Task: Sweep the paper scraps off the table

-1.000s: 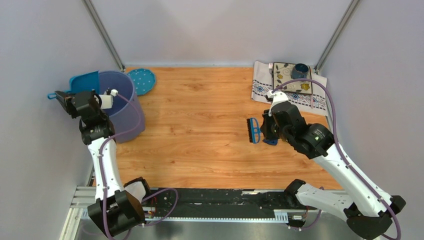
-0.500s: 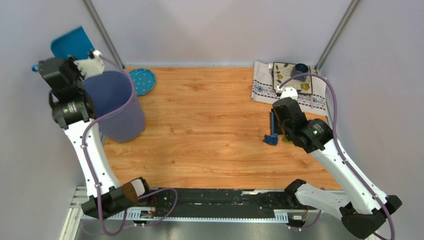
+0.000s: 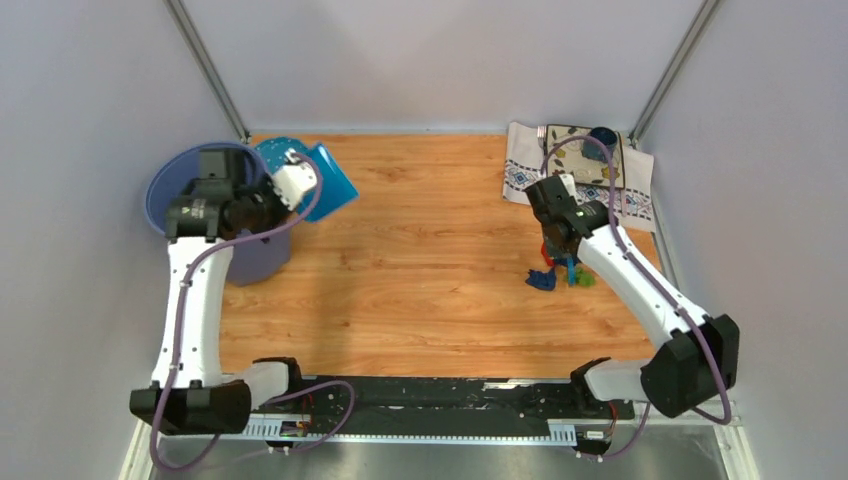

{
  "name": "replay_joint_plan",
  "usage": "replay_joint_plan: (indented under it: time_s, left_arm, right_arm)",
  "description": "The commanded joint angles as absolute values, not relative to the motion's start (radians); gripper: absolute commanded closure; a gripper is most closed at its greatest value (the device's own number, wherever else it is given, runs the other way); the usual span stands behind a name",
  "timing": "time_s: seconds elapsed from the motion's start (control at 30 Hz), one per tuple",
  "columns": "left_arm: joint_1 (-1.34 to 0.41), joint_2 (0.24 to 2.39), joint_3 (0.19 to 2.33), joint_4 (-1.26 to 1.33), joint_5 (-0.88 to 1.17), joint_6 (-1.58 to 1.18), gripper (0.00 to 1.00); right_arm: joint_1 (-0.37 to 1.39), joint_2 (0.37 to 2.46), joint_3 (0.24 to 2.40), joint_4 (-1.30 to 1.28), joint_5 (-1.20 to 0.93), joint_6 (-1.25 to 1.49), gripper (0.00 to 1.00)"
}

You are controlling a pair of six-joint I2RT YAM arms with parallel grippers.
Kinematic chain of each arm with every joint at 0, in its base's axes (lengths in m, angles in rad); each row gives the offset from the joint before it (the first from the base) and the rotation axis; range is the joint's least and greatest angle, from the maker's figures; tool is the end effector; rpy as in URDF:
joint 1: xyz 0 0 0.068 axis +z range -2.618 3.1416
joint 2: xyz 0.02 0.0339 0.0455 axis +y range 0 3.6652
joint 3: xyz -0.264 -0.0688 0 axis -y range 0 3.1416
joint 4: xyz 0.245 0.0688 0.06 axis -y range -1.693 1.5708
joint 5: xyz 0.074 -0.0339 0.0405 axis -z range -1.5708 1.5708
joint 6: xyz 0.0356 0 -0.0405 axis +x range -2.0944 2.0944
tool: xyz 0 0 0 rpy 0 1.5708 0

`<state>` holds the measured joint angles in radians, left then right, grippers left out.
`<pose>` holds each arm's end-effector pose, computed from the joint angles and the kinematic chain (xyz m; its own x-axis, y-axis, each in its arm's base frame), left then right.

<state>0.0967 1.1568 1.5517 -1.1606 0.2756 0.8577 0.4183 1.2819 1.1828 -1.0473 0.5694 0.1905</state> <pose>0.1949 0.0092 0.4298 -0.3738 0.6950 -0.6142 0.5887 0.6895 0.4219 0.2247 0.0789 0.3073 -0.8440 -0.2007 -0.4973 0.0209 0.9143 -0.4044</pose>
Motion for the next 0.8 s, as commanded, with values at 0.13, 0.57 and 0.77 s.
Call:
replay_joint_plan:
  time_s: [0.13, 0.57, 0.77]
  left_arm:
    - [-0.193, 1.141, 1.131, -1.14, 0.278, 0.623, 1.0]
    - [-0.307, 1.267, 0.831, -1.022, 0.158, 0.701, 1.0]
    - [-0.403, 1.299, 0.805, -1.025, 0.141, 0.716, 1.0]
  right_arm:
    - [0.575, 1.376, 1.105, -0.925, 0.339, 0.248, 1.0]
    - [0.854, 1.39, 1.219, -0.894, 0.226, 0.29, 1.0]
    - [0.859, 1.263, 1.298, -0.894, 0.207, 0.299, 1.0]
